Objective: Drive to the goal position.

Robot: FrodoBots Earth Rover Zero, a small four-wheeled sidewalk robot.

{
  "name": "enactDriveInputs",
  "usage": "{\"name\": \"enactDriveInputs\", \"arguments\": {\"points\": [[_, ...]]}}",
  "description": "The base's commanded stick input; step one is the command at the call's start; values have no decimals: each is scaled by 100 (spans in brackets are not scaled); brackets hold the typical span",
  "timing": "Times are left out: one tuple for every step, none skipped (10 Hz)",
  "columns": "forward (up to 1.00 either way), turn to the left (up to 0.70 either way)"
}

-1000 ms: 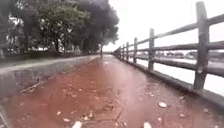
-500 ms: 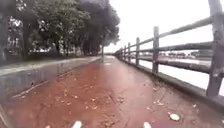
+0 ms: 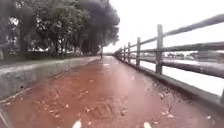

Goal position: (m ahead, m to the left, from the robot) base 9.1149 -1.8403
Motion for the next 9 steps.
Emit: {"name": "enactDriveInputs", "arguments": {"points": [[50, 0], [50, 0], [50, 0], [50, 28], [50, 50], [50, 50], [50, 46], [50, 32], [50, 18]]}}
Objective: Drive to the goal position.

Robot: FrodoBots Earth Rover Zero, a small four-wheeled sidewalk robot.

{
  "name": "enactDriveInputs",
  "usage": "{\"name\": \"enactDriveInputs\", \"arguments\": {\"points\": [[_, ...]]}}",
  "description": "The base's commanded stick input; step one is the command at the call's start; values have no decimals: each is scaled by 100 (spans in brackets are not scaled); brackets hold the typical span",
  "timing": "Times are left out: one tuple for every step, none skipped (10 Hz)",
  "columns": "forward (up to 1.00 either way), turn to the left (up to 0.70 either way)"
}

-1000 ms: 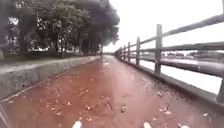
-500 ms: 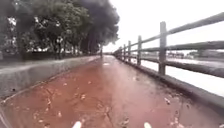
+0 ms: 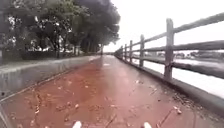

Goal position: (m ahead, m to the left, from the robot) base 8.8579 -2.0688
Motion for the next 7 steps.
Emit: {"name": "enactDriveInputs", "arguments": {"points": [[50, 4], [50, 0], [50, 0], [50, 0], [50, 0], [50, 50], [50, 50]]}}
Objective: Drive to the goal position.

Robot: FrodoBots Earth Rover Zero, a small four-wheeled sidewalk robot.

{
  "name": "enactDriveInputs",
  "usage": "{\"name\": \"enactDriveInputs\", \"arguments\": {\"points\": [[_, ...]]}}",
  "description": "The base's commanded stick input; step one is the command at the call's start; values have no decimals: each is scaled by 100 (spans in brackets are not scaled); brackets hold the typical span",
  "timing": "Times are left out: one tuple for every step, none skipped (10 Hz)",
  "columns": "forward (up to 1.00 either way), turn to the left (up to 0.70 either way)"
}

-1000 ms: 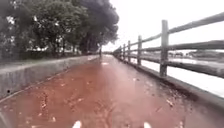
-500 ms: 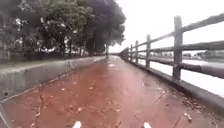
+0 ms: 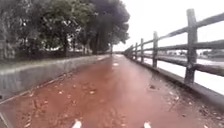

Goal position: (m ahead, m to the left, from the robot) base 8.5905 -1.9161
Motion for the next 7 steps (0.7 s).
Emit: {"name": "enactDriveInputs", "arguments": {"points": [[50, 30], [50, 0], [50, 0], [50, 0], [50, 0], [50, 0], [50, 0]]}}
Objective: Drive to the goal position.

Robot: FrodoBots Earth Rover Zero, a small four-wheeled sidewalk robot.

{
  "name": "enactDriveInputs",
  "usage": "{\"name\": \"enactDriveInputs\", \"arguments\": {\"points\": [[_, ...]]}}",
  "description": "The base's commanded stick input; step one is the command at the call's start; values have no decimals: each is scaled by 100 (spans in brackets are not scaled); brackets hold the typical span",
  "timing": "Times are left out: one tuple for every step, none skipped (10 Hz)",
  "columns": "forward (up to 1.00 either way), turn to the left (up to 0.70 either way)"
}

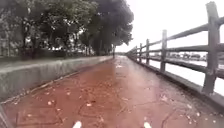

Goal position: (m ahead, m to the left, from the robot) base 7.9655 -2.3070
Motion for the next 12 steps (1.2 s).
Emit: {"name": "enactDriveInputs", "arguments": {"points": [[50, 0], [50, 0], [50, 0], [50, 0], [50, 0], [50, 0], [50, 0], [50, 0], [50, 0], [50, 0], [50, 0], [50, 0]]}}
